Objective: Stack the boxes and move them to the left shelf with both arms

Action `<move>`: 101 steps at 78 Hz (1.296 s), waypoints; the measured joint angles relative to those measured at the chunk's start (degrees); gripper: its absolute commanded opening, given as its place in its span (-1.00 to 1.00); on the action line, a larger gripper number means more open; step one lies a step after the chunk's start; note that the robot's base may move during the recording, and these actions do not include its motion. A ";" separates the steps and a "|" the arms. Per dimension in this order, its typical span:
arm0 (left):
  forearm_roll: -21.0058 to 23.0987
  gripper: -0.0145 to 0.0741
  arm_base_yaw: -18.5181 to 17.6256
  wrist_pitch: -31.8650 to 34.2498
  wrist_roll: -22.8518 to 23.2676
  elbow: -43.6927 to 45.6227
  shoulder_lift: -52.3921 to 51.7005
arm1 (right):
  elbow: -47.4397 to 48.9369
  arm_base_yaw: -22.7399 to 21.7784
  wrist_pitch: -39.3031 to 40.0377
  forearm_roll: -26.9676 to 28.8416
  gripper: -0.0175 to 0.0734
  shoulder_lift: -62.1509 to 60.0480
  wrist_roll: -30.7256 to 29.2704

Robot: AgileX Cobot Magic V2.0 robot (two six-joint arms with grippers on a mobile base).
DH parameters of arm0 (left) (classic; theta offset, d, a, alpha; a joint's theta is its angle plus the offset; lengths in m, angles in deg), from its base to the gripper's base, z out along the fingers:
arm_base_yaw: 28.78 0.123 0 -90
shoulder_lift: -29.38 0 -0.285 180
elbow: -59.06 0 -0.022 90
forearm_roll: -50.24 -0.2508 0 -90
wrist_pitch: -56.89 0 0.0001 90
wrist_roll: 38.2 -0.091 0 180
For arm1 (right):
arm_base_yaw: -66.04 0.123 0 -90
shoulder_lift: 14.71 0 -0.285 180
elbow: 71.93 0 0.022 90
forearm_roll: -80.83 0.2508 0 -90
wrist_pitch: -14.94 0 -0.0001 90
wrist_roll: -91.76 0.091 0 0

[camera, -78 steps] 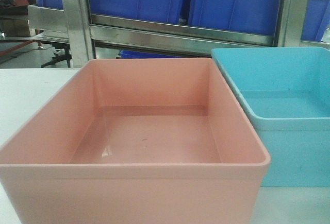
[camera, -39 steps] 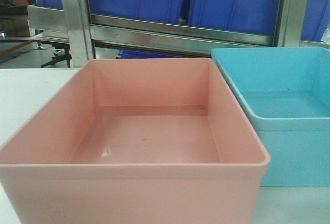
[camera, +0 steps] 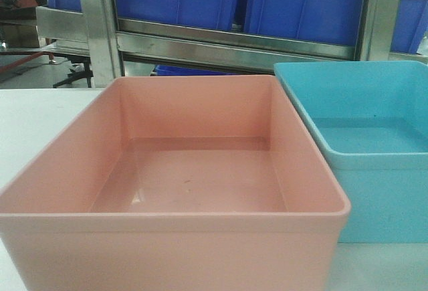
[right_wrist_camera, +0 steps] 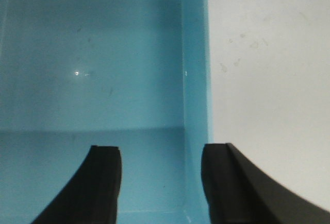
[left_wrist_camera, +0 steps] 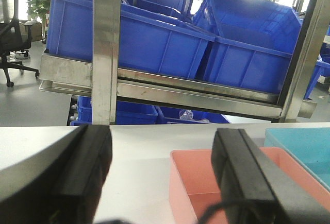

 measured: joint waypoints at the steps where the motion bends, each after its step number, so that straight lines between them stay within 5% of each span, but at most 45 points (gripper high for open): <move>1: 0.00 0.08 0.00 0.00 0.00 0.00 0.00 | 0.85 -0.26 -0.58 0.00 0.41 0.93 -0.56; 32: 0.00 0.08 0.00 0.00 0.00 0.00 0.00 | 24.94 -4.82 -11.19 0.26 0.41 28.57 -6.10; 52: 0.00 0.08 0.00 0.00 0.00 0.00 0.00 | 30.01 -5.01 -14.18 4.19 0.40 38.77 -8.92; 60: 0.00 0.08 0.00 0.00 0.00 0.00 0.00 | 30.16 -5.01 -14.42 4.32 0.18 39.84 -8.96; 74: 0.00 0.08 0.00 0.00 0.00 0.00 0.00 | 30.30 -5.01 -14.53 4.35 -0.54 40.32 -9.20; 101: 0.00 0.08 0.00 0.00 0.00 0.00 0.00 | 30.30 -7.10 -14.96 4.17 -0.49 33.97 -10.02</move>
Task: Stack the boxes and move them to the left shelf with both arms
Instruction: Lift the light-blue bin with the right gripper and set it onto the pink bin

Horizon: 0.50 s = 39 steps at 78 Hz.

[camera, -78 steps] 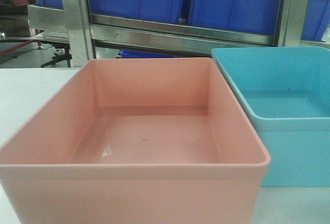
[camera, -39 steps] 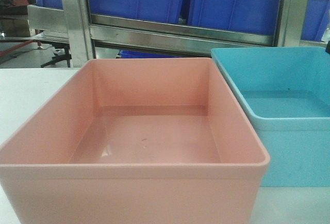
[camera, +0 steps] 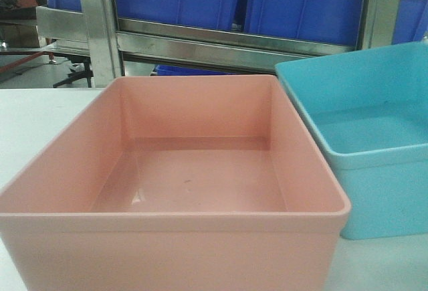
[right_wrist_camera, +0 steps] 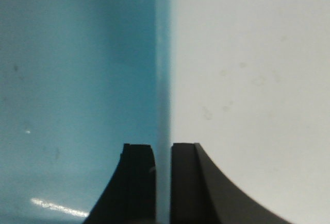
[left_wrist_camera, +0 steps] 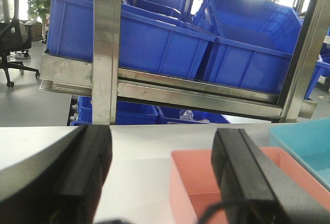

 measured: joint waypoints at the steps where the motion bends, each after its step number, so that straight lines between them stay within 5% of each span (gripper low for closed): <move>1: 0.00 0.08 0.00 0.00 0.00 0.00 0.00 | 0.00 -0.36 0.00 -0.15 -0.49 -0.46 0.00; 24: 0.00 0.08 0.00 0.00 0.00 0.00 0.00 | 0.09 -4.11 0.38 -0.68 -0.49 -12.47 -0.38; 39: 0.00 0.08 0.00 0.00 0.00 0.00 0.00 | 3.74 -3.51 -2.86 3.55 -0.49 -17.55 4.86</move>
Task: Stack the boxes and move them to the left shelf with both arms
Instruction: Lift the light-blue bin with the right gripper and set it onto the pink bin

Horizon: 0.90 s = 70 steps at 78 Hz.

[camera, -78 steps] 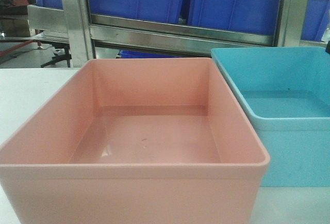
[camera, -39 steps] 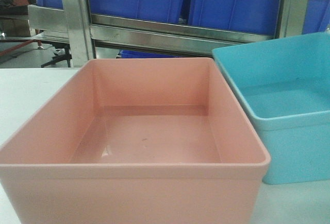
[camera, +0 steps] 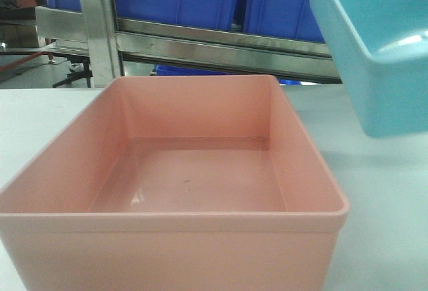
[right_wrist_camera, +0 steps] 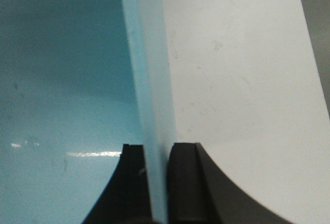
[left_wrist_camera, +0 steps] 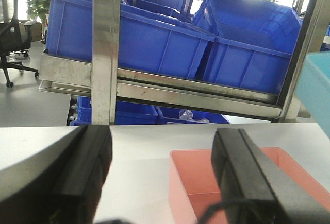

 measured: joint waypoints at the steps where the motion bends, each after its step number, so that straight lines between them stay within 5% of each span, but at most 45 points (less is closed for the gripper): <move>1: 0.00 0.08 0.00 0.00 0.00 0.00 0.00 | 0.27 0.34 -0.31 0.00 -0.49 -0.27 0.55; 15: 0.00 0.08 0.00 0.00 0.00 0.00 0.00 | 2.26 5.33 -4.80 0.20 -0.49 -2.73 9.04; 34: 0.00 0.08 0.00 0.00 0.00 0.00 0.00 | 2.38 18.63 -9.53 0.38 -0.49 -2.96 20.47; 50: 0.00 0.08 0.00 0.00 0.00 0.00 0.00 | 1.69 30.37 -9.07 0.95 -0.49 -1.21 28.30; 70: 0.00 0.08 0.00 0.00 0.00 0.00 0.00 | 0.02 39.00 -6.37 -0.19 -0.49 3.46 33.20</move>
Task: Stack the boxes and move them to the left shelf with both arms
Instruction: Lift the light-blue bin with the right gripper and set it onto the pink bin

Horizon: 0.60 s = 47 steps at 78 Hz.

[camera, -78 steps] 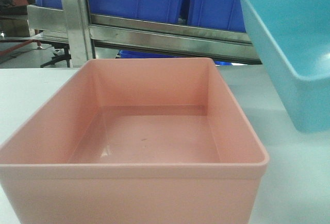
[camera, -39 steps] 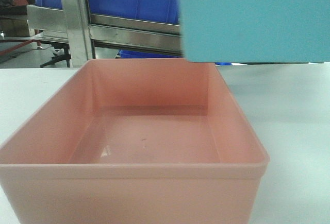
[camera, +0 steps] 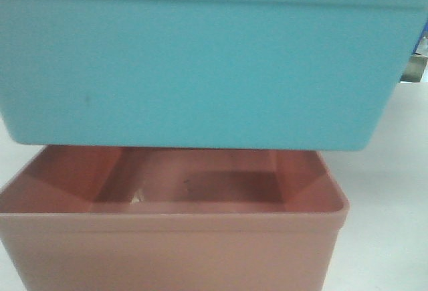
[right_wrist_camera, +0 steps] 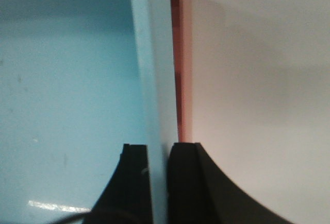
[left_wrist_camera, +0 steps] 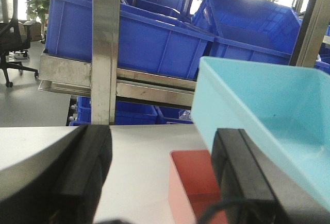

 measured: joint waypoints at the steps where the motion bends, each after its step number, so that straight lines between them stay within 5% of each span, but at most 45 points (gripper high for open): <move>1: 0.00 0.08 0.00 0.00 0.00 0.00 0.00 | 0.00 0.16 0.19 -0.18 -0.49 0.21 0.29; 47: 0.00 0.08 0.00 0.00 0.00 0.00 0.00 | -0.09 4.68 2.37 -3.35 -0.49 5.89 4.97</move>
